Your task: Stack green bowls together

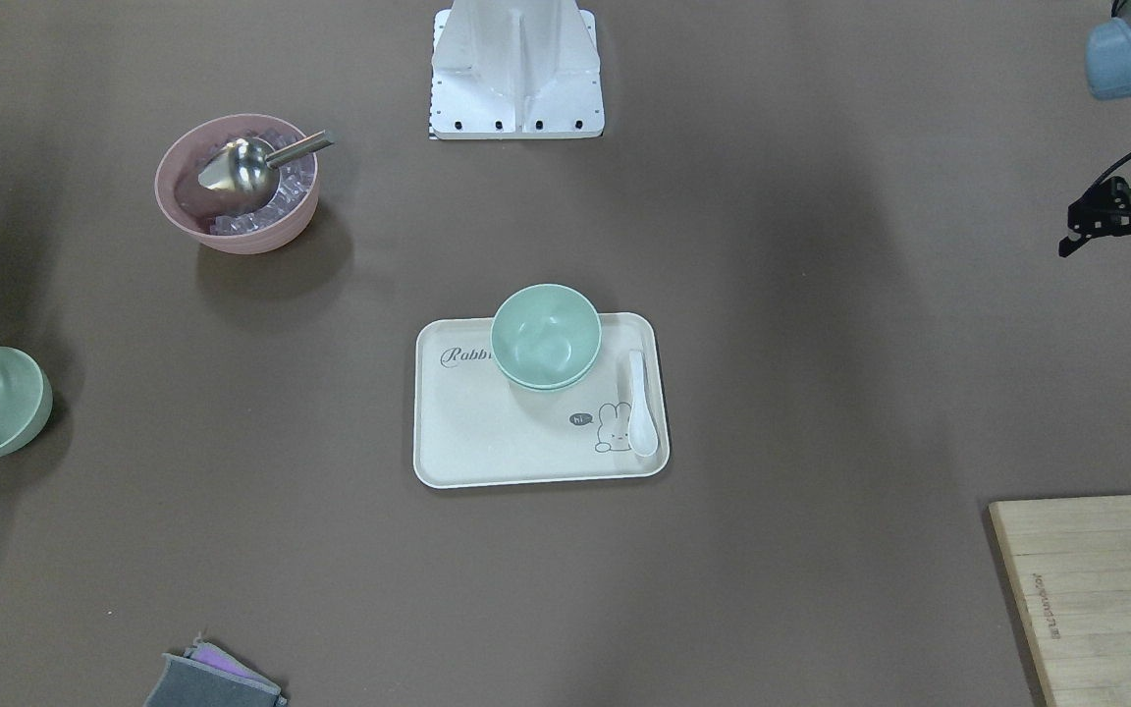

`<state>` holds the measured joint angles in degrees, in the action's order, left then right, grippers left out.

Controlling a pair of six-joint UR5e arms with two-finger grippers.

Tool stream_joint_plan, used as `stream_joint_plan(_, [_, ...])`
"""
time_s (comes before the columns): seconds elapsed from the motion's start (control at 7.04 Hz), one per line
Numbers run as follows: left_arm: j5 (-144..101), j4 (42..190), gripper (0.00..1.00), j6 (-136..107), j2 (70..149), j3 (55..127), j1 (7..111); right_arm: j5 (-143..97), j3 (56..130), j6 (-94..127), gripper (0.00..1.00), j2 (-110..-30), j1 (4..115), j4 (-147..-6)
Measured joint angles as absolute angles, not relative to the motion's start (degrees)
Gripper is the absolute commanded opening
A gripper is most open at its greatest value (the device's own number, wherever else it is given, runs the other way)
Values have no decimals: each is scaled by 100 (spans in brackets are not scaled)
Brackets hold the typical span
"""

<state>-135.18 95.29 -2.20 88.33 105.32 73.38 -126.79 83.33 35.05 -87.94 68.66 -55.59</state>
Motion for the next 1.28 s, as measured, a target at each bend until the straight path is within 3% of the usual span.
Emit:
stream_joint_plan(0.14, [-13518,9533,98,-220,8831,10535,7338,-12622,8328,3533,56,-8896,6848,-5464])
stream_joint_plan(0.99, [-13518,9688,98,-225,8684,10527,7369,-12513,8318,3827,39,-8880,6674,-5407])
stream_joint_plan(1.14, [-13518,9762,98,-227,8646,10516,7369,-12492,8309,3832,33,-8883,6659,-5406])
stream_joint_plan(1.28, [-13518,9793,98,-228,8630,10501,7367,-12479,8302,3837,19,-8885,6647,-5405])
